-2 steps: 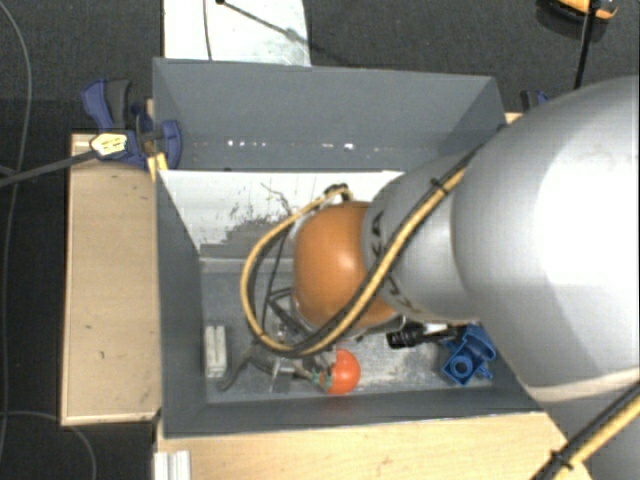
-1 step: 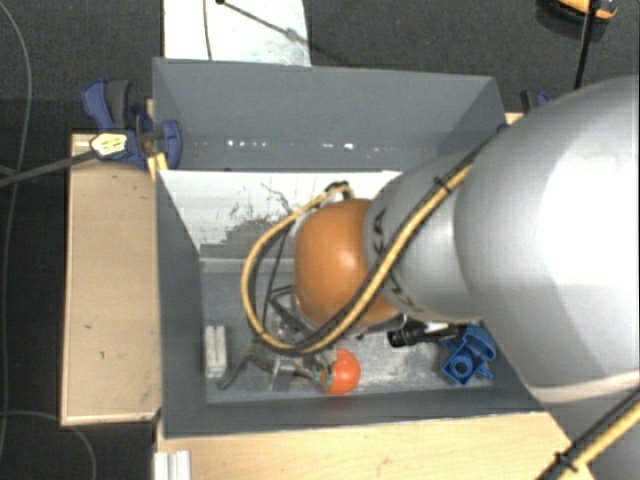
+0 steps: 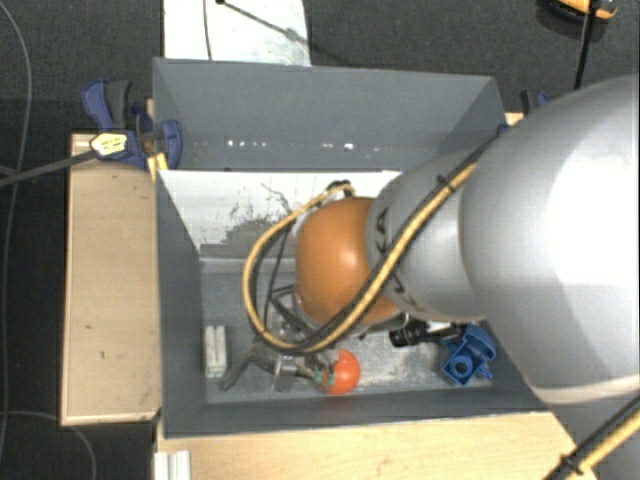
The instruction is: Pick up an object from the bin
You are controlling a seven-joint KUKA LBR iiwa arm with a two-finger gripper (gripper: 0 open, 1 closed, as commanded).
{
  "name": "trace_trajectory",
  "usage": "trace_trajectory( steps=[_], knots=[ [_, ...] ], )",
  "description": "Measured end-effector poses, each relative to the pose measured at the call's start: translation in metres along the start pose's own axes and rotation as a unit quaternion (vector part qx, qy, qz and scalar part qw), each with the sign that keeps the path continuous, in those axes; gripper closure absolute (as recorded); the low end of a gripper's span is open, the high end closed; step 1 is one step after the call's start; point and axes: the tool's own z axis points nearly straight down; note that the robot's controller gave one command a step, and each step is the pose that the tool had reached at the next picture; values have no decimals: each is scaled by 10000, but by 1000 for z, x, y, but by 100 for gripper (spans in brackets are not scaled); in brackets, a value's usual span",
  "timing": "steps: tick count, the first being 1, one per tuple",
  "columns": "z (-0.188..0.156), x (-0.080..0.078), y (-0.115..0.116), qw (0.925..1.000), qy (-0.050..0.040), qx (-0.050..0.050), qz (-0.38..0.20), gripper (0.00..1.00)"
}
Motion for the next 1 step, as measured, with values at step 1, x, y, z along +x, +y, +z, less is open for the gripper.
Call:
trace_trajectory(
  steps=[1],
  knots=[
    [-21, 1, -1, 10000, 23, 11, -1, 100]
  ],
)
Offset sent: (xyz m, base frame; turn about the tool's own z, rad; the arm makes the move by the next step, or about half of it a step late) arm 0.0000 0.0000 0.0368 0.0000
